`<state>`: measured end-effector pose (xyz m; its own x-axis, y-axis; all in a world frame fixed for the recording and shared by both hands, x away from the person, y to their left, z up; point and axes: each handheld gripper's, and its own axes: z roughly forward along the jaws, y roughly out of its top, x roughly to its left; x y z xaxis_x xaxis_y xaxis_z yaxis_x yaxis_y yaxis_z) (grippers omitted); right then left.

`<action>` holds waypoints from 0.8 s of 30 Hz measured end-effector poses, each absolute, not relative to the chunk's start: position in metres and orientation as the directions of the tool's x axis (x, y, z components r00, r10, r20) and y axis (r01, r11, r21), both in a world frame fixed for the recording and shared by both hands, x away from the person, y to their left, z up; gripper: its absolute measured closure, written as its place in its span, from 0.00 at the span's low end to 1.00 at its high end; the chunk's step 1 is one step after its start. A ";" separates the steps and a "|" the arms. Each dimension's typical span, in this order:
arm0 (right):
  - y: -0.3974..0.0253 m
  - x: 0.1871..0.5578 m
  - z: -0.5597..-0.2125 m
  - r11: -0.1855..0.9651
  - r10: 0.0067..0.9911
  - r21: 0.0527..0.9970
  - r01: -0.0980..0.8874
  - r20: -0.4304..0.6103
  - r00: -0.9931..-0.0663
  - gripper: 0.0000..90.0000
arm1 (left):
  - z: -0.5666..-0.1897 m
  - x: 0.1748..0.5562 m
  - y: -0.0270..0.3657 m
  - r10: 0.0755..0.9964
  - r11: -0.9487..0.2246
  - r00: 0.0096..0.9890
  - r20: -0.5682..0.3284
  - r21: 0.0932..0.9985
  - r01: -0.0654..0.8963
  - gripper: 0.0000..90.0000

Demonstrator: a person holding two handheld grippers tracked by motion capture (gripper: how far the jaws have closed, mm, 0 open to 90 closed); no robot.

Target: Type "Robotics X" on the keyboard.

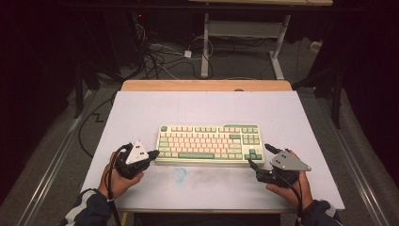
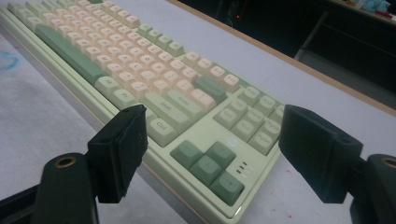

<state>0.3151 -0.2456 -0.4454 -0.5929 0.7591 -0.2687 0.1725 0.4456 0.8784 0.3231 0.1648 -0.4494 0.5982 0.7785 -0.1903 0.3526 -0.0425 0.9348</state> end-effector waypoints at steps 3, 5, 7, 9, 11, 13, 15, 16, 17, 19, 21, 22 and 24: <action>-0.245 0.316 -0.447 0.450 0.755 0.876 0.175 -0.269 -0.598 0.27 | -0.448 0.328 0.159 0.773 -0.076 0.609 -0.177 0.927 0.366 0.98; -0.245 0.317 -0.448 0.449 0.752 0.876 0.176 -0.265 -0.603 0.27 | -0.446 0.332 0.154 0.770 -0.081 0.612 -0.182 0.923 0.376 0.98; -0.244 0.317 -0.449 0.447 0.747 0.876 0.179 -0.255 -0.614 0.27 | -0.443 0.337 0.149 0.766 -0.083 0.615 -0.188 0.919 0.385 0.98; -0.243 0.317 -0.449 0.453 0.743 0.874 0.177 -0.260 -0.617 0.28 | -0.441 0.341 0.145 0.763 -0.089 0.618 -0.191 0.916 0.392 0.98; -0.242 0.317 -0.449 0.456 0.743 0.872 0.180 -0.261 -0.616 0.28 | -0.439 0.346 0.138 0.764 -0.091 0.617 -0.190 0.914 0.395 0.98; -0.241 0.318 -0.450 0.460 0.744 0.869 0.180 -0.267 -0.613 0.28 | -0.436 0.351 0.131 0.762 -0.091 0.618 -0.193 0.913 0.398 0.98; -0.240 0.318 -0.451 0.464 0.740 0.867 0.182 -0.267 -0.617 0.28 | -0.435 0.355 0.124 0.758 -0.105 0.625 -0.186 0.912 0.397 0.98; -0.240 0.318 -0.451 0.468 0.738 0.865 0.183 -0.269 -0.618 0.28 | -0.434 0.357 0.119 0.756 -0.108 0.628 -0.184 0.911 0.397 0.98; -0.240 0.318 -0.452 0.471 0.737 0.863 0.183 -0.271 -0.619 0.28 | -0.434 0.359 0.115 0.755 -0.106 0.629 -0.187 0.911 0.398 0.98; -0.239 0.319 -0.452 0.471 0.735 0.863 0.183 -0.270 -0.622 0.28 | -0.435 0.363 0.107 0.750 -0.122 0.636 -0.182 0.907 0.403 0.98; -0.239 0.319 -0.452 0.473 0.735 0.861 0.185 -0.271 -0.621 0.28 | -0.436 0.367 0.100 0.746 -0.140 0.643 -0.173 0.903 0.405 0.98; -0.238 0.319 -0.452 0.476 0.734 0.860 0.184 -0.273 -0.622 0.28 | -0.436 0.369 0.097 0.745 -0.142 0.645 -0.170 0.904 0.403 0.98; -0.238 0.319 -0.453 0.482 0.732 0.857 0.184 -0.277 -0.622 0.28 | -0.437 0.373 0.091 0.742 -0.147 0.651 -0.160 0.908 0.391 0.98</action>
